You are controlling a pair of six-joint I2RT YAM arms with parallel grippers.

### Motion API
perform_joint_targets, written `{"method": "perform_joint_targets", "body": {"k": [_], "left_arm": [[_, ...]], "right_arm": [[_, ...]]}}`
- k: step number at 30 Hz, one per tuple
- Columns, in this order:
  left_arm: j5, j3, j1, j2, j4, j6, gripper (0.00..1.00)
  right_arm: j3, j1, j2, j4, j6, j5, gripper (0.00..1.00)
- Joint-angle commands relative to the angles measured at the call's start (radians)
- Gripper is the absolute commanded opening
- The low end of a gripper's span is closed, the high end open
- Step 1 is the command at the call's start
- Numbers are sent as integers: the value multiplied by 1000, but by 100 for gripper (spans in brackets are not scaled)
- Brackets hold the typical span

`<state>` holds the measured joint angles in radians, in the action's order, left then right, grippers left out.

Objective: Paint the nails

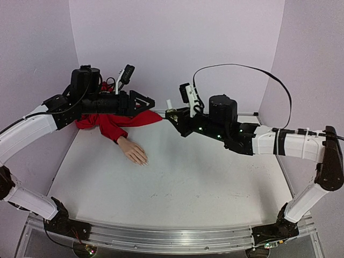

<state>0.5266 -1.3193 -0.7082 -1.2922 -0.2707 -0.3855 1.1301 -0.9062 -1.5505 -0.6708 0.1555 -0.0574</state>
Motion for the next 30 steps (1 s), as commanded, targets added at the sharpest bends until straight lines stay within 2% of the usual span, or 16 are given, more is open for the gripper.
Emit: {"method": "perform_joint_targets", "body": {"k": [1,7,12,14,19,23,27,30], "left_arm": [[-74,-32,6,-48,2,-99,73],[-47,-62,6,-89,8,-117,59],[-54,-31,4,-81,38,-131,40],[-54,-23,4,-82,39,-131,35],[-52,-17,4,-75,41,-123,34],[-31,-27,3,-83,42,-103,20],[55,-42,-6,-105,43,-53,6],[176,-55,-24,-123,48,15,3]], "right_arm": [[109,-96,-49,-15,-80,225,0],[189,-165,-119,11,-94,297,0],[225,-179,-153,22,-100,296,0],[229,-181,-156,22,-100,293,0],[238,-183,-169,22,-109,289,0],[241,-184,-163,21,-107,279,0],[220,-181,-144,-4,-96,217,0],[214,-160,-119,-15,-104,36,0]]}}
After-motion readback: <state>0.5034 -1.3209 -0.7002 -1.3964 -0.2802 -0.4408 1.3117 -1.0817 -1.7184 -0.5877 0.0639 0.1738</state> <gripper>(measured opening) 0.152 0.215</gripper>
